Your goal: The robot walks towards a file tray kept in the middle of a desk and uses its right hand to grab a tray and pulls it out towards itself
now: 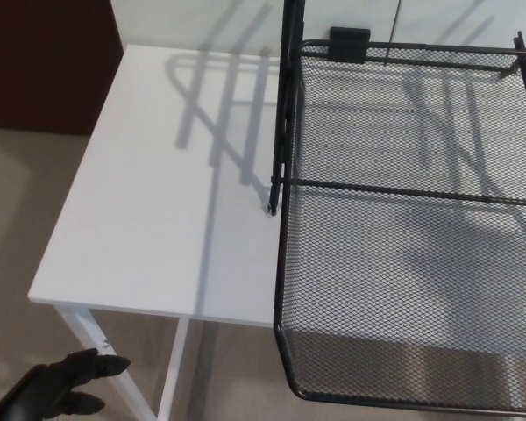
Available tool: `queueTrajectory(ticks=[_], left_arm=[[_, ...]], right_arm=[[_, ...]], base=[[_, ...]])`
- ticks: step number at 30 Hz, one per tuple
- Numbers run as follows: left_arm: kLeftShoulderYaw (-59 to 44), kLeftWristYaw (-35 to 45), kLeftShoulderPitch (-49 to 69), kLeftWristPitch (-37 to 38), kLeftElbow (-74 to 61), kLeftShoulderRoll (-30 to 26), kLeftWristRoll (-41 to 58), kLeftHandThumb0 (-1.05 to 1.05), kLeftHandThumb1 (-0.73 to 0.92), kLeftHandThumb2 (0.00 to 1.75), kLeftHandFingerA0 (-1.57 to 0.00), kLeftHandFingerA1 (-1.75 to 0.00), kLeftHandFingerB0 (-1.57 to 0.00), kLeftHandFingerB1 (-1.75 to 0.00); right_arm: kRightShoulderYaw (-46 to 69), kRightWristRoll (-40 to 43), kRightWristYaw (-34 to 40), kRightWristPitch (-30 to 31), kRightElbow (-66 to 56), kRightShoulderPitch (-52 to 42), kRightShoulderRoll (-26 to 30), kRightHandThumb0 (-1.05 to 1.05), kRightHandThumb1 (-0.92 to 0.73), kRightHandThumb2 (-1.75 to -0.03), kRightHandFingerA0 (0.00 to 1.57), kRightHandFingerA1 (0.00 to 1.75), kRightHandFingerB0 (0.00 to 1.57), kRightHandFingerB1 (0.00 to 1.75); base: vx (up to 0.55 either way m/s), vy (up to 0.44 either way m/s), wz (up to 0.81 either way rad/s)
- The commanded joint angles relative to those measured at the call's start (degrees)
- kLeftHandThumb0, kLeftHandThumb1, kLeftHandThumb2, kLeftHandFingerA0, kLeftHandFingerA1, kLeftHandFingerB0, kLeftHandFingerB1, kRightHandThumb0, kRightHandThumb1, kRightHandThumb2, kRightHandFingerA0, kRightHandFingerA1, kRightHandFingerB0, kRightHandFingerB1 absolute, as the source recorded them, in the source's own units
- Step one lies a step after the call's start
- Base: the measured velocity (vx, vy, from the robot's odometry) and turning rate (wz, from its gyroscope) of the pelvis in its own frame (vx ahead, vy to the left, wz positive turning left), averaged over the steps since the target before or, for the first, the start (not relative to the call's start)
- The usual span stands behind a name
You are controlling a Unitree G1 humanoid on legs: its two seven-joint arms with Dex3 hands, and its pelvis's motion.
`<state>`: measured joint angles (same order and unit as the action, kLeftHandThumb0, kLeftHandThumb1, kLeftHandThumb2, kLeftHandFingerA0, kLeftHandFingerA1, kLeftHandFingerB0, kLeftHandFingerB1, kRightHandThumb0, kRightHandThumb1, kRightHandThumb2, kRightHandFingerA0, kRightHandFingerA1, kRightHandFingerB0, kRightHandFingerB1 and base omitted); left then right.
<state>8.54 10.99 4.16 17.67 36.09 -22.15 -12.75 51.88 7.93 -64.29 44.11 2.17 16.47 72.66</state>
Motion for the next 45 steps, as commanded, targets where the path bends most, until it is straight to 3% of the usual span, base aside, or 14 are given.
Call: queueTrajectory(ticks=[1,2,9,10,11,14,17,18,23,26,32,37,41,45], left_arm=[[-0.2,4.2,1.6,-4.2,0.4,-1.4,1.2,-0.30,0.50,0.55,-0.53,-0.41,-0.38,-0.34],[-0.1,4.2,2.0,-4.1,0.5,-1.4,1.1,-0.38,0.42,0.66,-0.49,-0.49,-0.34,-0.42],[0.2,3.2,5.6,-2.6,0.6,-1.9,0.3,-0.34,0.51,0.57,-0.56,-0.43,-0.39,-0.35],[-0.1,3.1,6.1,-1.3,1.8,-1.7,0.8,-0.32,0.48,0.55,-0.57,-0.44,-0.40,-0.35],[0.0,3.1,6.2,-1.4,2.3,-1.7,0.7,-0.32,0.49,0.55,-0.57,-0.43,-0.40,-0.35],[0.1,2.8,6.2,-1.4,2.3,-1.6,0.3,-0.41,0.40,0.69,-0.52,-0.51,-0.35,-0.44],[0.1,2.5,7.2,-0.9,2.0,-1.7,0.1,-0.34,0.50,0.56,-0.58,-0.43,-0.40,-0.35],[0.2,2.4,7.7,-0.7,2.1,-1.7,0.0,-0.41,0.40,0.69,-0.51,-0.51,-0.35,-0.44],[-0.1,2.5,8.4,-2.0,1.7,-1.8,0.0,-0.38,0.42,0.66,-0.51,-0.49,-0.35,-0.42],[0.0,2.8,9.0,-2.0,1.5,-1.8,-0.1,-0.29,0.50,0.55,-0.57,-0.42,-0.39,-0.34],[-0.2,3.4,9.2,-1.4,1.8,-1.7,0.3,-0.40,0.41,0.68,-0.51,-0.50,-0.36,-0.44],[0.1,3.1,9.7,-0.5,2.8,-1.3,0.1,-0.40,0.42,0.67,-0.51,-0.50,-0.35,-0.42],[0.6,2.6,10.0,-0.4,2.7,-0.7,-0.3,-0.32,0.51,0.57,-0.57,-0.44,-0.41,-0.36],[1.4,1.7,12.3,-0.5,1.7,-0.6,-1.4,-0.32,0.51,0.56,-0.57,-0.42,-0.40,-0.35]], right_arm=[[26.6,43.9,-28.2,4.1,-10.4,-43.7,-27.9,-0.22,-0.47,-0.54,1.41,0.71,1.09,0.61],[22.9,40.0,-28.2,0.1,-9.8,-45.2,-28.1,-0.12,-0.38,-0.50,1.27,0.75,1.07,0.65],[2.2,30.1,-28.2,-22.6,-7.5,-55.7,-36.5,-0.13,-0.46,-0.54,1.24,0.66,1.05,0.62],[-1.4,24.4,-28.2,-25.8,-5.1,-56.1,-37.5,-0.39,-0.44,-0.73,1.15,0.76,1.01,0.72],[-3.3,21.7,-28.2,-26.9,-4.0,-55.6,-38.4,-0.35,-0.42,-0.71,1.15,0.77,1.01,0.75],[-7.6,20.9,-28.2,-20.6,-1.2,-53.1,-40.8,-0.22,-0.57,-0.58,1.20,0.70,1.02,0.65],[-11.9,17.6,-25.1,-18.7,1.0,-50.8,-44.4,-0.19,-0.56,-0.56,1.22,0.73,1.05,0.68],[-13.6,16.5,-22.3,-18.1,0.2,-50.8,-45.5,-0.25,-0.57,-0.61,1.20,0.75,1.04,0.72],[-23.8,9.1,-9.4,-20.0,-0.9,-47.1,-50.5,-0.19,-0.53,-0.55,1.22,0.87,1.04,0.68],[-29.6,7.4,-9.1,-21.2,1.3,-45.2,-51.2,-0.17,-0.56,-0.56,1.21,0.75,1.04,0.67],[-41.6,-2.5,-0.6,-27.2,-3.1,-43.1,-49.9,-0.29,-0.55,-0.56,1.16,0.68,1.03,0.65],[-49.6,-12.3,14.5,-30.7,1.6,-38.3,-53.2,-0.31,-0.55,-0.56,1.20,0.67,1.05,0.65],[-53.6,-18.7,27.3,-24.5,1.2,-36.6,-57.6,-0.27,-0.60,-0.57,1.02,0.60,0.83,0.56],[-52.7,-16.5,31.1,-26.0,5.9,-38.5,-61.6,-0.28,-0.60,-0.58,0.53,0.49,0.45,0.45]], base=[[0.00,0.000,0.00],[0.00,0.000,0.00],[0.00,0.000,0.00],[0.00,0.000,0.00],[0.00,0.000,0.00],[0.00,0.000,0.00],[0.00,0.000,0.00],[0.00,0.000,0.00],[0.00,0.000,0.00],[0.00,0.000,0.00],[0.00,0.000,0.00],[0.00,0.000,0.00],[0.00,0.000,0.00],[0.00,0.000,0.00]])
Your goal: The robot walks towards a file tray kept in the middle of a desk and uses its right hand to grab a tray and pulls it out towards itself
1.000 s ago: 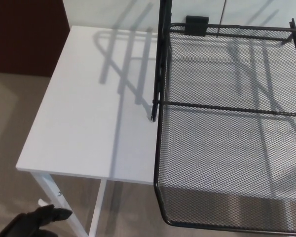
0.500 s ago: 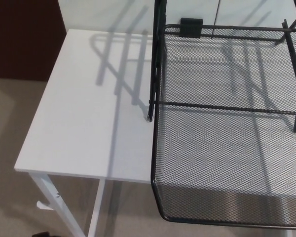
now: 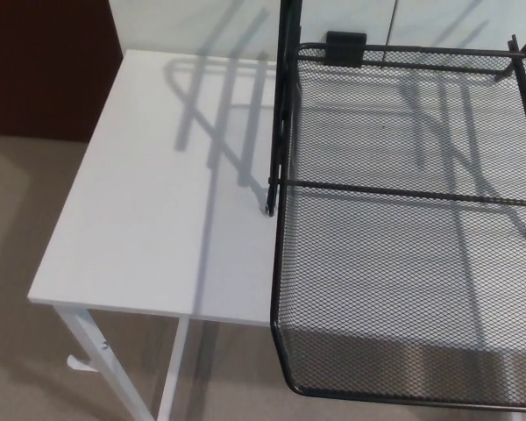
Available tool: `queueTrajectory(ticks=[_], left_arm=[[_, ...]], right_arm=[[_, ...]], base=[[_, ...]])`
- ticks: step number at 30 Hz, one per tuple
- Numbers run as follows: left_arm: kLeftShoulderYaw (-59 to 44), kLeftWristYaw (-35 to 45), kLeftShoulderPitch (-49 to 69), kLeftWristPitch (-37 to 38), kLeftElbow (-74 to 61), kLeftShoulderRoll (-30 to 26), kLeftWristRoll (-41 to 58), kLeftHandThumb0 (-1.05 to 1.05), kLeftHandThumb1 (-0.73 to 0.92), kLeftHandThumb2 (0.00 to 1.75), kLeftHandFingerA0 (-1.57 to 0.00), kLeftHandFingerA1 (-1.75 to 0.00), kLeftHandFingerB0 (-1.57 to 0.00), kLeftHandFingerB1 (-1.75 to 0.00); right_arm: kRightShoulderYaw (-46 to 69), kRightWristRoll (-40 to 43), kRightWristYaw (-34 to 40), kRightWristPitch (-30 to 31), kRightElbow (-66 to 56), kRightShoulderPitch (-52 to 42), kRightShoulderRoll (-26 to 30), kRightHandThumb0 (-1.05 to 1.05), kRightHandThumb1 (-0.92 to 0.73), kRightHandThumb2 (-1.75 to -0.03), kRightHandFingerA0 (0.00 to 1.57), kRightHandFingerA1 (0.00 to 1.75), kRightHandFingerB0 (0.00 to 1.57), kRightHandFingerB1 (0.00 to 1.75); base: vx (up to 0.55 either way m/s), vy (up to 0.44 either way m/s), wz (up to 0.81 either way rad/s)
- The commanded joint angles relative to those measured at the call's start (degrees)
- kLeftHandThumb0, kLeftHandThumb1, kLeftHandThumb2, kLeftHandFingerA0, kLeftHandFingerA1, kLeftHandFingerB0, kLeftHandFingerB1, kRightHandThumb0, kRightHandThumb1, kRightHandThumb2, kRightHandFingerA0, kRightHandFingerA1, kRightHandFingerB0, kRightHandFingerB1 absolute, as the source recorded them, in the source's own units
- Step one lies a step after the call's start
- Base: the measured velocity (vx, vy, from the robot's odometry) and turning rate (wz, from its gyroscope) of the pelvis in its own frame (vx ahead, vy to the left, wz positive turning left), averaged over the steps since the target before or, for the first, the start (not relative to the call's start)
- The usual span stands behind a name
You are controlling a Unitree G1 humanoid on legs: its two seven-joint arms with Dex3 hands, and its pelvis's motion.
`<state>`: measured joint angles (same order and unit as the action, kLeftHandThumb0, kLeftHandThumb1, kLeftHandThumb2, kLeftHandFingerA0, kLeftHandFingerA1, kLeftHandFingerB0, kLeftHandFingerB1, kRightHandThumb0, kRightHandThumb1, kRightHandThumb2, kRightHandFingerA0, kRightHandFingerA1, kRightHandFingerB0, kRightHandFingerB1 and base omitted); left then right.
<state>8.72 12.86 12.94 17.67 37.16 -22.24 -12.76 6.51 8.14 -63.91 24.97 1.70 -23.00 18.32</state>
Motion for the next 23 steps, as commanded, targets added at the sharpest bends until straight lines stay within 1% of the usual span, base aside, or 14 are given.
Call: queueTrajectory(ticks=[1,2,3,4,6,7,8,9,12,13,14,15,18,23], left_arm=[[1.2,-0.2,4.1,0.3,1.0,-0.6,-1.2,-0.31,0.51,0.55,-0.56,-0.43,-0.40,-0.35],[1.0,-0.1,4.4,1.0,1.3,-0.6,-0.9,-0.31,0.51,0.55,-0.56,-0.43,-0.40,-0.35],[0.9,0.1,5.1,2.2,1.8,-0.8,-0.5,-0.40,0.43,0.68,-0.49,-0.51,-0.34,-0.43],[1.3,-0.5,5.0,2.3,1.8,-1.2,-1.5,-0.42,0.43,0.69,-0.46,-0.49,-0.33,-0.43],[2.0,-1.5,5.0,1.2,1.0,-1.4,-2.8,-0.45,0.43,0.70,-0.44,-0.48,-0.33,-0.43],[2.1,-1.6,4.2,0.8,0.7,-1.3,-3.1,-0.37,0.52,0.56,-0.49,-0.39,-0.38,-0.34],[2.2,-1.6,4.3,0.5,0.2,-1.3,-3.2,-0.36,0.53,0.56,-0.47,-0.39,-0.37,-0.34],[2.2,-1.5,4.0,0.4,0.1,-1.2,-3.0,-0.43,0.43,0.69,-0.39,-0.47,-0.31,-0.42],[2.2,-1.2,3.8,0.3,-0.1,-1.2,-2.8,-0.43,0.43,0.69,-0.38,-0.47,-0.30,-0.42],[2.4,-1.2,3.6,0.6,0.2,-1.2,-2.8,-0.36,0.53,0.56,-0.42,-0.39,-0.35,-0.34],[2.4,-1.2,3.4,0.4,0.1,-1.3,-2.8,-0.44,0.44,0.69,-0.35,-0.46,-0.29,-0.42],[2.4,-1.1,3.3,-0.3,-0.4,-1.2,-2.7,-0.37,0.54,0.56,-0.40,-0.38,-0.33,-0.33],[2.1,-0.7,3.1,-0.2,-0.3,-1.4,-2.2,-0.35,0.54,0.55,-0.39,-0.38,-0.33,-0.33],[2.3,-1.1,2.8,-1.2,-1.1,-1.8,-2.9,-0.36,0.54,0.56,-0.40,-0.37,-0.32,-0.32]], right_arm=[[-7.7,-16.7,30.4,-9.2,7.9,0.1,-7.0,-0.31,-0.60,-0.58,0.39,0.46,0.35,0.40],[-8.3,-17.2,30.4,-10.5,8.7,-0.2,-6.7,-0.31,-0.60,-0.58,0.39,0.46,0.35,0.40],[-9.9,-19.4,31.3,-13.6,10.2,-1.5,-5.2,-0.42,-0.58,-0.67,0.27,0.44,0.26,0.40],[-11.5,-22.1,32.1,-17.5,10.0,-3.2,-2.8,-0.26,-0.46,-0.97,0.10,0.53,0.08,0.50],[-10.9,-21.4,32.3,-18.7,10.3,-3.8,-2.5,-0.27,-0.46,-0.96,0.09,0.53,0.07,0.50],[-10.5,-21.3,32.8,-19.2,10.5,-3.5,-2.3,-0.27,-0.45,-0.96,0.09,0.53,0.07,0.50],[-10.6,-21.6,33.4,-20.0,11.0,-3.6,-1.7,-0.47,-0.60,-0.58,0.19,0.40,0.20,0.32],[-12.1,-24.0,34.7,-21.7,11.2,-3.4,0.2,-0.54,-0.61,-0.58,0.18,0.40,0.19,0.32],[-13.5,-26.0,36.1,-22.4,10.9,-3.6,1.8,-0.54,-0.60,-0.58,0.20,0.39,0.21,0.31],[-13.8,-26.0,36.2,-22.6,10.9,-3.6,2.1,-0.54,-0.60,-0.58,0.19,0.38,0.21,0.31],[-14.1,-26.2,36.3,-22.9,10.8,-3.6,2.4,-0.55,-0.60,-0.58,0.19,0.38,0.21,0.31],[-14.5,-26.5,36.6,-23.3,10.7,-3.4,2.7,-0.30,-0.38,-0.93,0.08,0.52,0.06,0.49],[-15.3,-26.7,37.2,-24.0,11.1,-3.0,2.9,-0.30,-0.38,-0.93,0.08,0.52,0.06,0.49],[-16.0,-26.4,37.9,-23.2,11.7,-2.2,2.8,-0.29,-0.39,-0.93,0.08,0.52,0.06,0.49]], base=[[0.00,0.000,0.00],[0.00,0.000,0.00],[0.00,0.000,0.00],[0.00,0.000,0.00],[0.00,0.000,0.00],[0.00,0.000,0.00],[0.00,0.000,0.00],[0.00,0.000,0.00],[0.00,0.000,0.00],[0.00,0.000,0.00],[0.00,0.000,0.00],[0.00,0.000,0.00],[0.00,0.000,0.00],[0.00,0.000,0.00]])
